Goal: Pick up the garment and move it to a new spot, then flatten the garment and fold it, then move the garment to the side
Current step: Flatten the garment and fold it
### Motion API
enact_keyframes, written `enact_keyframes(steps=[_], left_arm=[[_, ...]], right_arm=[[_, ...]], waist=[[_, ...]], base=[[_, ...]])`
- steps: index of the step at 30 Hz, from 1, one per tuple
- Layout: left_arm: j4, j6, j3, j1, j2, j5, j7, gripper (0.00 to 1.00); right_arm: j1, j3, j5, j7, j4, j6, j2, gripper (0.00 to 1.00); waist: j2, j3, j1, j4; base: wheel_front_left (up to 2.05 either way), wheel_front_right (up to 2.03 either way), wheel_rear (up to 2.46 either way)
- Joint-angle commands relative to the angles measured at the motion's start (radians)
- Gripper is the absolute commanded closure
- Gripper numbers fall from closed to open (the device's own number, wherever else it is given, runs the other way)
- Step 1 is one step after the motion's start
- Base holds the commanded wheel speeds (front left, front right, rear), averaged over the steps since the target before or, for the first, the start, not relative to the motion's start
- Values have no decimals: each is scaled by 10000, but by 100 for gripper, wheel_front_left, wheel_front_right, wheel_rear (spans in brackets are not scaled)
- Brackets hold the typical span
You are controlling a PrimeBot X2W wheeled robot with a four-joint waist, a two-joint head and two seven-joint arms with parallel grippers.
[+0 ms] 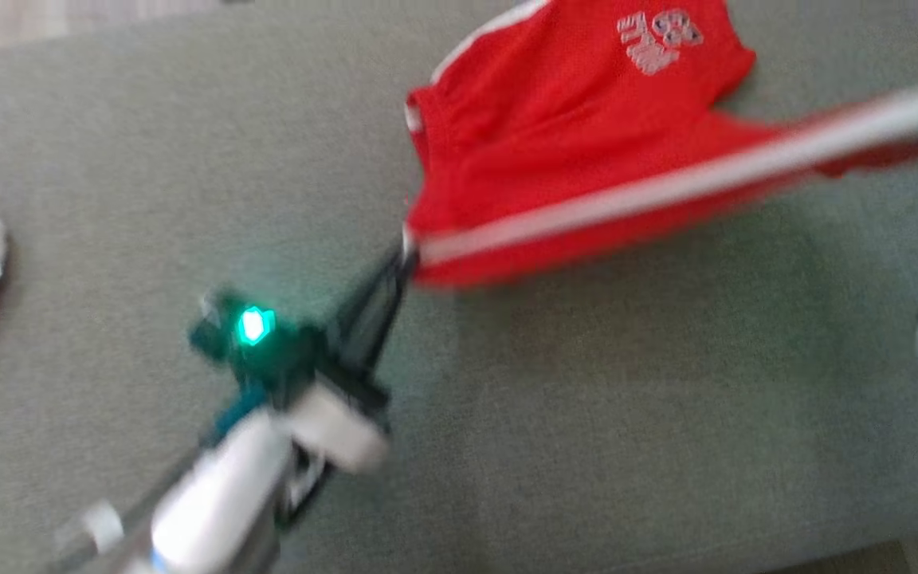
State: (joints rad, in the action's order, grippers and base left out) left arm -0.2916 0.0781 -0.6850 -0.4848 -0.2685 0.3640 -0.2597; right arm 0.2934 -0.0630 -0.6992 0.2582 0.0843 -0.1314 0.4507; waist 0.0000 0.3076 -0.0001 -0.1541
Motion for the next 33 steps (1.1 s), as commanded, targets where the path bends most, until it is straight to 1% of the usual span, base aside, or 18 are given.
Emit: enact_keyframes(steps=[1,4,7,10,12,15,18,22,26,28,29,33], left_arm=[[400,-96,426,316,-176,-80,-19,100],[609,-193,484,1533,-199,-88,-20,100],[906,-300,547,2523,-239,6,-20,100],[1294,-418,604,3080,-292,60,-20,100],[1513,-446,630,3093,-232,78,-20,100],[1537,-412,643,2600,28,126,51,100],[1283,-227,620,1699,460,298,345,100],[519,-13,540,204,1081,371,689,100],[-564,61,537,-1222,1559,301,758,100],[-1171,-15,580,-1857,1714,238,760,100],[-1171,-15,580,-1857,1714,238,760,100],[-2310,-115,575,-2906,1929,164,710,100]], right_arm=[[-795,39,90,35,-613,7,85,100],[-2286,135,275,35,-1308,7,-157,100],[-3481,631,270,35,-2003,7,-526,100],[-4193,913,389,16,-2521,7,-654,100],[-4233,1108,526,-112,-2667,7,-632,100],[-3718,1394,856,-484,-2577,7,-536,100],[-2761,1594,1216,-1137,-2247,7,-490,100],[-1209,1745,1622,-2056,-1453,7,-361,100],[255,1463,1980,-2740,-439,7,-76,100],[1012,1170,2151,-2972,198,7,82,100],[1012,1170,2151,-2972,198,7,82,100],[2379,318,2336,-3160,1470,7,377,100]], waist=[[0,-441,1,204],[0,-820,1,218],[0,-1023,1,303],[0,-1020,1,364],[0,-904,1,467],[0,-642,1,701],[0,-349,1,956],[0,103,1,1329],[0,530,1,1579],[0,723,1,1648],[0,723,1,1648],[0,1102,1,1746]], base=[[0,0,0],[0,0,0],[0,0,0],[0,0,0],[0,0,0],[0,0,0],[0,0,0],[0,0,0],[0,0,0],[0,0,0],[0,0,0],[0,0,0]])
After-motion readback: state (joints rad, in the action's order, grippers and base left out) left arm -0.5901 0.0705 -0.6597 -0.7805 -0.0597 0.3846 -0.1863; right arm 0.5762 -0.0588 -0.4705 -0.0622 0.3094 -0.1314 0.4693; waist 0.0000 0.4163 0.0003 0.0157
